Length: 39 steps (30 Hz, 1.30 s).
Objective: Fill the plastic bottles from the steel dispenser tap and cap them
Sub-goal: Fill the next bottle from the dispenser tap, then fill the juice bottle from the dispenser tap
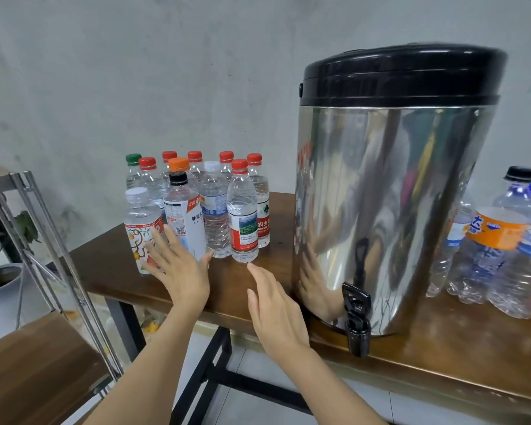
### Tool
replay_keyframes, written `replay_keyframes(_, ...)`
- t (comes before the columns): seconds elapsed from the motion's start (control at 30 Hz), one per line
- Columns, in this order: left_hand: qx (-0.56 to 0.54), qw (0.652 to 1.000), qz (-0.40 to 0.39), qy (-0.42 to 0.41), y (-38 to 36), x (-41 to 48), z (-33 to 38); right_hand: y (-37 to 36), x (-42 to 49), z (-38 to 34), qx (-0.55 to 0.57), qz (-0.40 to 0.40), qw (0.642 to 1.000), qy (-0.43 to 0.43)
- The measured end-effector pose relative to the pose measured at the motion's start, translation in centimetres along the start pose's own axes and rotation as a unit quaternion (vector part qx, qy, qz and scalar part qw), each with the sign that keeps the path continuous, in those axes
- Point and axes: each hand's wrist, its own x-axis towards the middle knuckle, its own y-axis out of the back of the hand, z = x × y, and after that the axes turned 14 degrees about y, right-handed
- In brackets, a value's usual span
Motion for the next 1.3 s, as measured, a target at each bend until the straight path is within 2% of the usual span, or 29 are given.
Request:
replay_keyframes(0.17,-0.05,0.997,-0.033,-0.04,3.1,-4.4,0.4,2.0,-0.2,-0.7,0.031,-0.057,0.998,0.024)
replay_keyframes(0.33,-0.177,0.975,-0.059,-0.118,8.8,-9.4,2.3,7.5,-1.5,-3.4,0.021,-0.015,0.994,0.105)
replay_keyframes(0.5,-0.315,0.921,-0.062,-0.223,14.0,-14.2,5.5,14.7,-4.4,-4.4,-0.033,0.067,0.986,0.148)
replay_keyframes(0.67,-0.402,0.865,-0.087,-0.287,16.4,-19.9,10.0,20.6,-8.7,-1.2,-0.098,0.128,0.983,0.09)
replay_keyframes(0.8,-0.417,0.831,-0.147,-0.337,15.3,-25.1,13.8,24.4,-12.0,2.8,-0.158,0.122,0.98,0.008)
replay_keyframes(0.9,-0.416,0.816,-0.224,-0.333,12.4,-28.8,16.6,26.4,-14.3,6.3,-0.189,0.106,0.974,-0.064)
replay_keyframes(0.97,-0.385,0.823,-0.265,-0.322,9.7,-30.9,18.2,27.3,-15.8,8.6,-0.2,0.092,0.969,-0.116)
replay_keyframes(1.03,-0.316,0.848,-0.285,-0.316,7.0,-32.8,19.5,28.2,-17.2,10.8,-0.196,0.08,0.962,-0.172)
replay_keyframes(1.13,-0.208,0.882,-0.286,-0.313,3.6,-35.1,20.9,29.4,-18.6,13.6,-0.171,0.073,0.949,-0.255)
replay_keyframes(1.3,-0.1,0.914,-0.258,-0.297,-0.2,-36.5,22.5,31.2,-19.2,17.8,-0.148,0.072,0.93,-0.329)
